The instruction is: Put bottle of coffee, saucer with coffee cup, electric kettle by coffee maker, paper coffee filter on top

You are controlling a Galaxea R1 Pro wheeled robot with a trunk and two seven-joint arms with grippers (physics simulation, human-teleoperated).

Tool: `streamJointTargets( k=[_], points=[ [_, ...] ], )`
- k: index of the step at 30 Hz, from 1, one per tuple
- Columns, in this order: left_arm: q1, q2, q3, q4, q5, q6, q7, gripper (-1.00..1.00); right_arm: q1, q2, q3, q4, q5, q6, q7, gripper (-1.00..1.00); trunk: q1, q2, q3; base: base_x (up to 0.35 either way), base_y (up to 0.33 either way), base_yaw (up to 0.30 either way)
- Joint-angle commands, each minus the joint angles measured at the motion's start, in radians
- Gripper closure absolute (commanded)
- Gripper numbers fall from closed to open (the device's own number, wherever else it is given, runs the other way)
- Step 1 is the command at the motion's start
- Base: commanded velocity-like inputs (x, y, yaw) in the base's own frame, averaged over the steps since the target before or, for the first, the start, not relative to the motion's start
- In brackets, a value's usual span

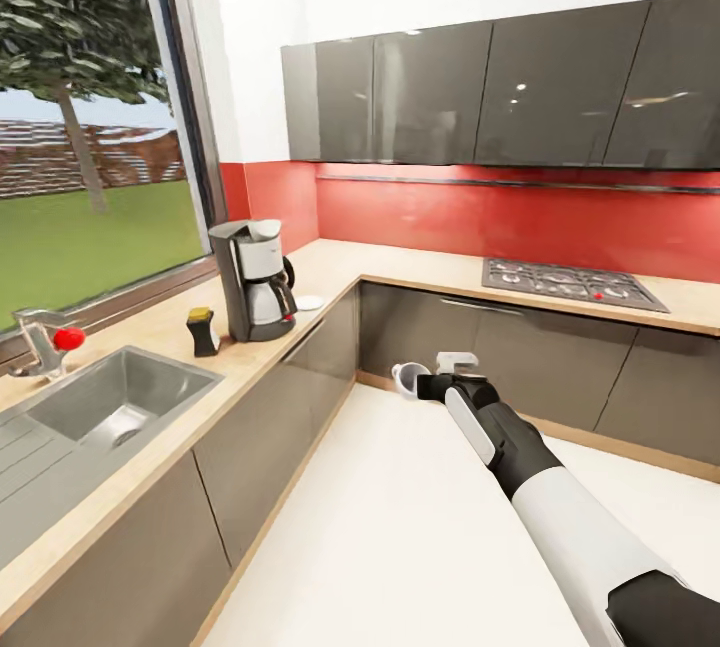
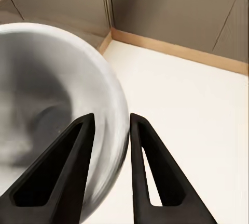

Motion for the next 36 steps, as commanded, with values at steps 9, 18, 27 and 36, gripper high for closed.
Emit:
streamJointTargets(
  k=[9, 18, 27, 36],
  points=[
    [0.0, 0.0, 0.009, 0.0, -0.01, -0.003, -0.003, -1.0, -0.001, 0.0, 0.003, -0.001, -0.011, 0.001, -0.006, 1.0, 0.001, -0.002, -0.002, 0.233, -0.202, -0.277],
    [0.0, 0.0, 0.009, 0.0, -0.009, -0.003, -0.003, -1.0, -0.001, -0.019, 0.005, 0.002, -0.012, 0.001, -0.005, 1.0, 0.001, -0.002, -0.002, 0.238, -0.199, -0.039],
    [0.0, 0.0, 0.009, 0.0, -0.008, -0.003, -0.003, -1.0, -0.001, -0.031, 0.007, 0.004, -0.011, 0.001, -0.005, 1.0, 0.001, -0.002, -0.002, 0.241, -0.192, -0.001],
    [0.0, -0.001, 0.009, 0.0, -0.008, -0.003, -0.003, -1.0, -0.001, -0.031, 0.005, 0.003, -0.013, 0.0, -0.005, 1.0, 0.001, -0.002, -0.002, 0.244, -0.181, 0.0]
  ],
)
